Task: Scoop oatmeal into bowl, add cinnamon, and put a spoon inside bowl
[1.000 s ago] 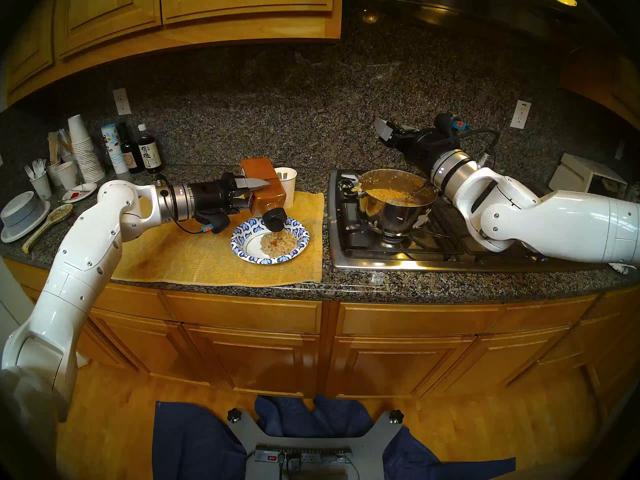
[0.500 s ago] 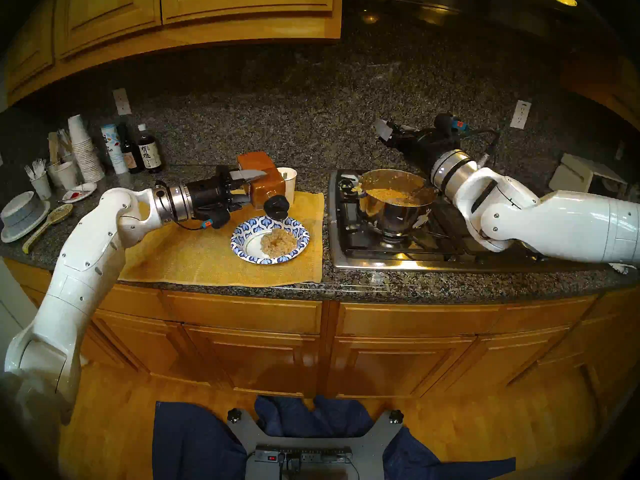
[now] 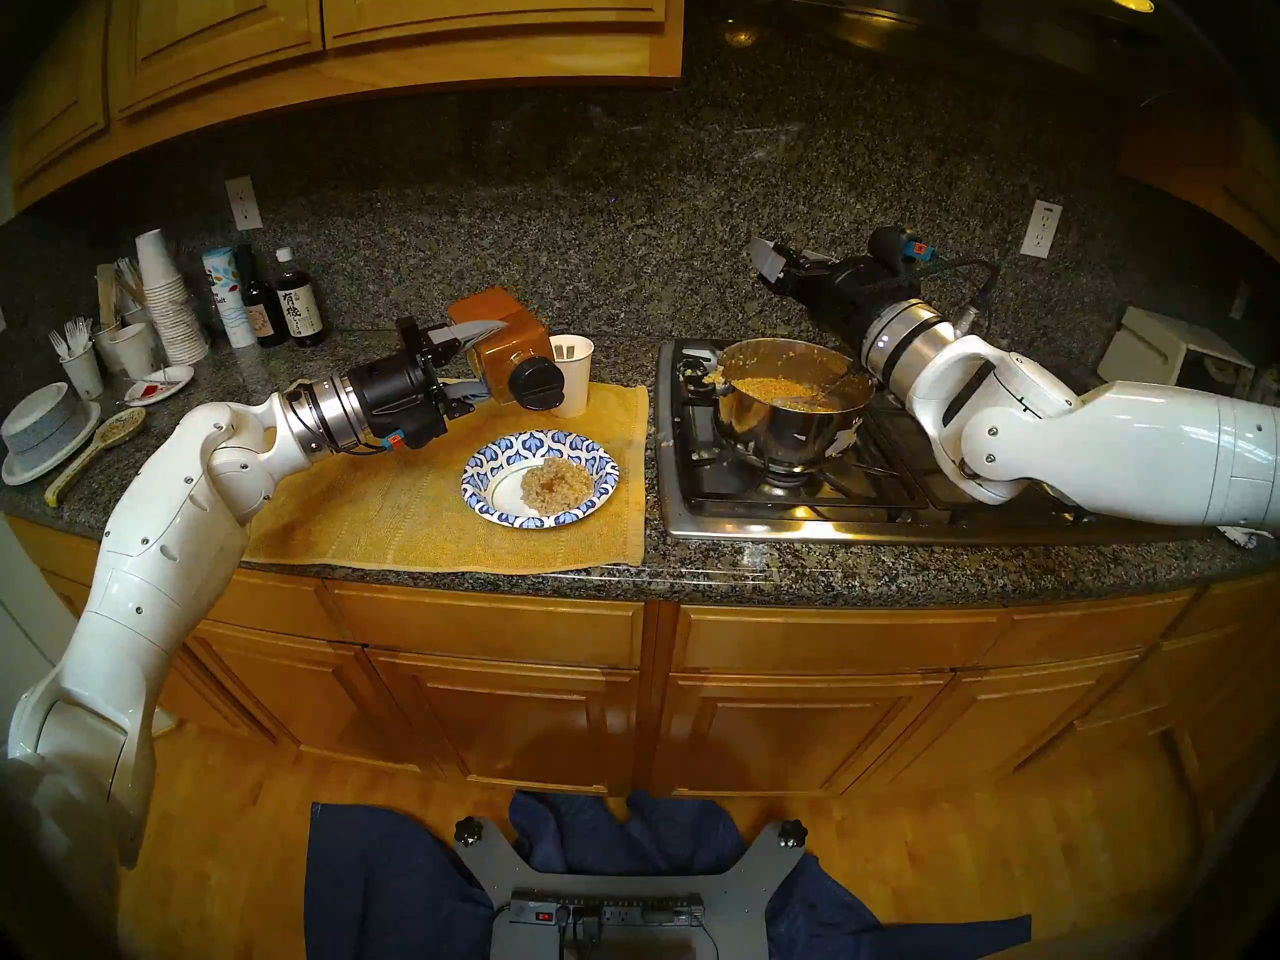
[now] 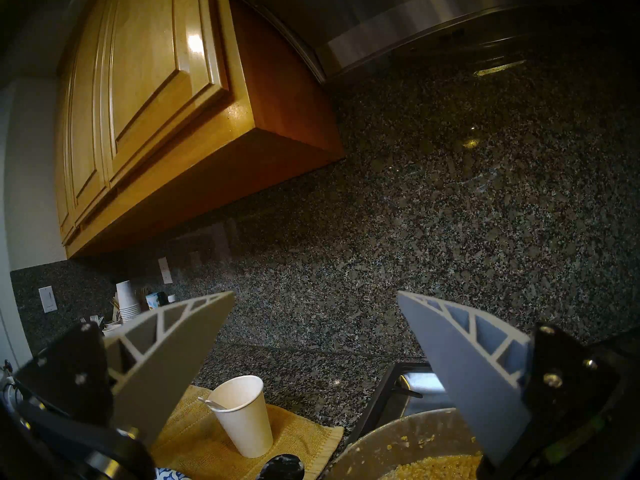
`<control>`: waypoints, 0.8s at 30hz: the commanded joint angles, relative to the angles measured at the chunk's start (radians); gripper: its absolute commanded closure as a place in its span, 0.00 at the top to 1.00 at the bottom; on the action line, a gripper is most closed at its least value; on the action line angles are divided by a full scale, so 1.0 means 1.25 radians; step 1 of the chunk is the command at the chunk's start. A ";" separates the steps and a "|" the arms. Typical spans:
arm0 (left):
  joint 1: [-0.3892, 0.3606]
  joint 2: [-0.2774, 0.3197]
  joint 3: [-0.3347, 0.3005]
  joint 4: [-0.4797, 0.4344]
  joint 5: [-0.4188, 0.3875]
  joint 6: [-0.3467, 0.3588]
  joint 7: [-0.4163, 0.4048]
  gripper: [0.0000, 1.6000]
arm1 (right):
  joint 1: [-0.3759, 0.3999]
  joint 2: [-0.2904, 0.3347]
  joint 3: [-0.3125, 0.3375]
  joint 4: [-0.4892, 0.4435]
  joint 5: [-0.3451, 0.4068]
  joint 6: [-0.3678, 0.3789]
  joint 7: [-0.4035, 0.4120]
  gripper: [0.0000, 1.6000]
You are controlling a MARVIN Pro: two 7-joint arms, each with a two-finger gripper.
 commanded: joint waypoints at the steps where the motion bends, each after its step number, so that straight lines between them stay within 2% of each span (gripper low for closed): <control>1: 0.005 0.014 -0.025 -0.037 -0.118 0.001 -0.021 0.00 | 0.024 -0.001 0.022 0.000 -0.002 -0.008 0.001 1.00; 13: 0.028 0.025 -0.039 -0.051 -0.281 0.042 -0.093 0.00 | 0.023 -0.001 0.020 0.000 -0.002 -0.008 0.001 1.00; 24: 0.039 0.030 -0.053 -0.059 -0.411 0.082 -0.112 0.00 | 0.023 -0.002 0.017 0.001 -0.002 -0.007 0.002 1.00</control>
